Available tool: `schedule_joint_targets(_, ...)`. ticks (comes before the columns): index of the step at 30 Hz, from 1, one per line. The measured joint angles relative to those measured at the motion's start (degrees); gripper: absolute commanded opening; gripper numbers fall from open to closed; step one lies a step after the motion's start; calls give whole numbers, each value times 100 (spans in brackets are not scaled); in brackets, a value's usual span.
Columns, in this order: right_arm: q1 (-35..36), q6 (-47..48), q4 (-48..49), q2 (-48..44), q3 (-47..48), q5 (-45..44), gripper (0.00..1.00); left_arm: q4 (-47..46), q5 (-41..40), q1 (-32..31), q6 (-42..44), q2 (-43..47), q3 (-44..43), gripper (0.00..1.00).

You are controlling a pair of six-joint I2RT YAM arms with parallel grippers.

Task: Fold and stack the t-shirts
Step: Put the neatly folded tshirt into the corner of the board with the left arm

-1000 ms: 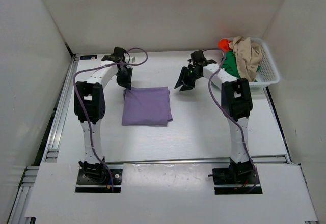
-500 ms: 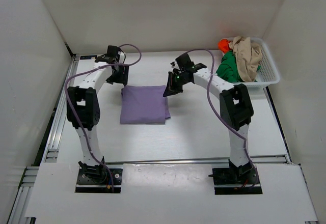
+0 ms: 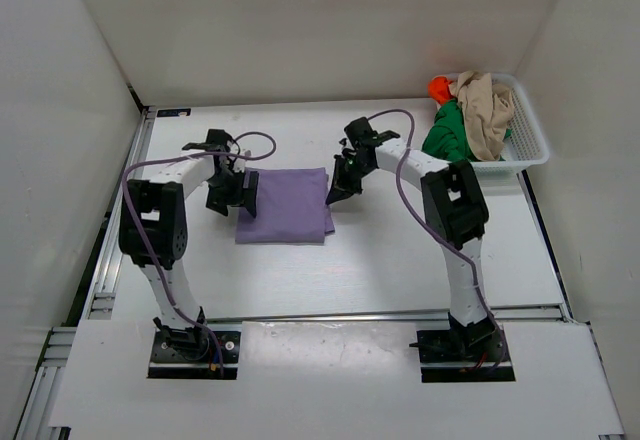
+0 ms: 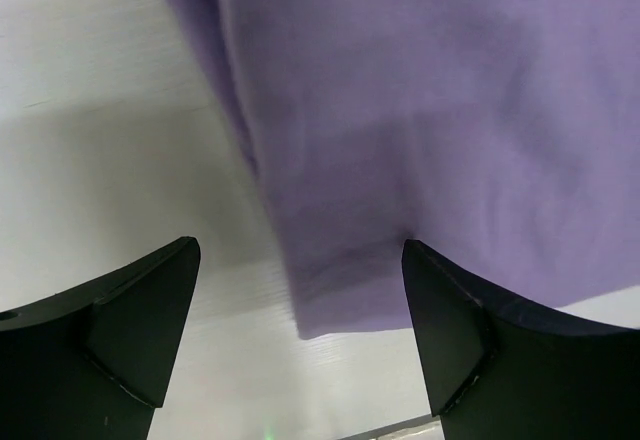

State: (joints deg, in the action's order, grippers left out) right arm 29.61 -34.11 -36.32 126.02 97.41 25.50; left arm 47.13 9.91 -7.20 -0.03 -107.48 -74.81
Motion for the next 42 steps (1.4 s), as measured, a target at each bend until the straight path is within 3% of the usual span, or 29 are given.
schedule_joint_targets(13, -249, 129, -170, -1932, -772, -210, 5, 105, 629, 59, -33, -387, -168, 82)
schedule_joint_targets(16, -323, 133, -214, -2111, -951, -317, 5, 114, 597, 94, -46, -404, -184, 75)
schedule_joint_targets(18, -332, 136, -251, -2151, -1025, -367, 5, 184, 575, 122, -59, -522, -319, 64)
schedule_joint_targets(19, -334, 133, -280, -2153, -1036, -396, 5, 219, 577, 151, -68, -601, -415, 47)
schedule_joint_targets(22, -354, 136, -317, -2153, -1060, -455, 5, 282, 627, 236, -85, -929, -778, 11)
schedule_joint_targets(31, -612, 205, -675, -2319, -1034, -671, 6, 476, 850, 680, -66, -1482, -1655, 11)
schedule_joint_targets(42, -1062, 420, -1445, -2323, -382, -1062, 8, 529, 286, 2293, -44, -2647, -3681, 11)
